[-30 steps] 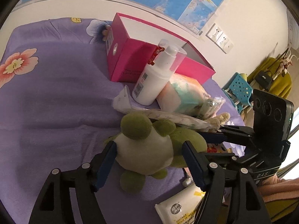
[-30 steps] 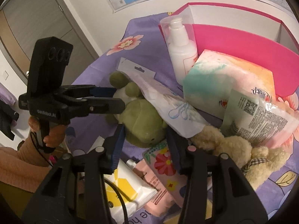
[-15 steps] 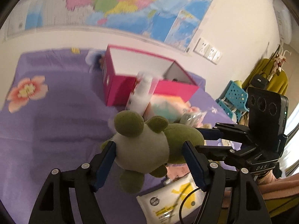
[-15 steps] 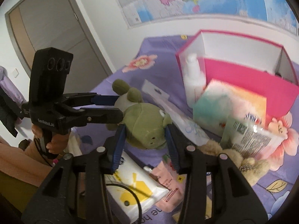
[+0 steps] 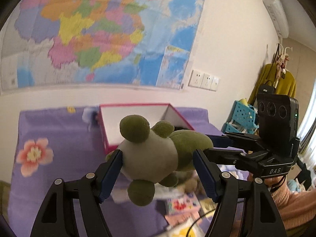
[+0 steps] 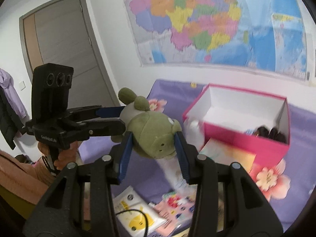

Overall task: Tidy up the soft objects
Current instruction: 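Carry the frog plush over the pink box and release it inside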

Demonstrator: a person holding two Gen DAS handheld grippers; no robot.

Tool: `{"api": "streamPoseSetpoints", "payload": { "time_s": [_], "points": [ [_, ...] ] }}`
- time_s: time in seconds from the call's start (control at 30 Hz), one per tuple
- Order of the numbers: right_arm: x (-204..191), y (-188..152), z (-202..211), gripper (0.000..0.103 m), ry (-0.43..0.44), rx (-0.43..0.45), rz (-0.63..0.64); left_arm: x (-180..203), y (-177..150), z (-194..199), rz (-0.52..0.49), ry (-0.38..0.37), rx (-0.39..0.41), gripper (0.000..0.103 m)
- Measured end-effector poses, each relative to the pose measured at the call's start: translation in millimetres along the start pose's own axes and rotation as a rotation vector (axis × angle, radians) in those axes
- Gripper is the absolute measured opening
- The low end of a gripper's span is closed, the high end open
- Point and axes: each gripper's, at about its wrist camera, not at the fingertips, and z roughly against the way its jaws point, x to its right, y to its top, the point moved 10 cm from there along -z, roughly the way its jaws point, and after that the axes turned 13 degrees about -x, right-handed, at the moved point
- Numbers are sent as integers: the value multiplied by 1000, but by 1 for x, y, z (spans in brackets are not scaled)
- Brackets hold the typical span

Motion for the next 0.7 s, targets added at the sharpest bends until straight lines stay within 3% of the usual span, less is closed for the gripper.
{"api": "streamPoseSetpoints", "payload": {
  "time_s": [0.3, 0.7],
  "points": [
    [51, 52, 4, 46, -37, 74, -35, -5, 55, -29, -42, 102, 32, 74],
    [132, 65, -52, 46, -7, 18, -189, -47, 72, -111, 16, 131, -97, 74]
  ]
}}
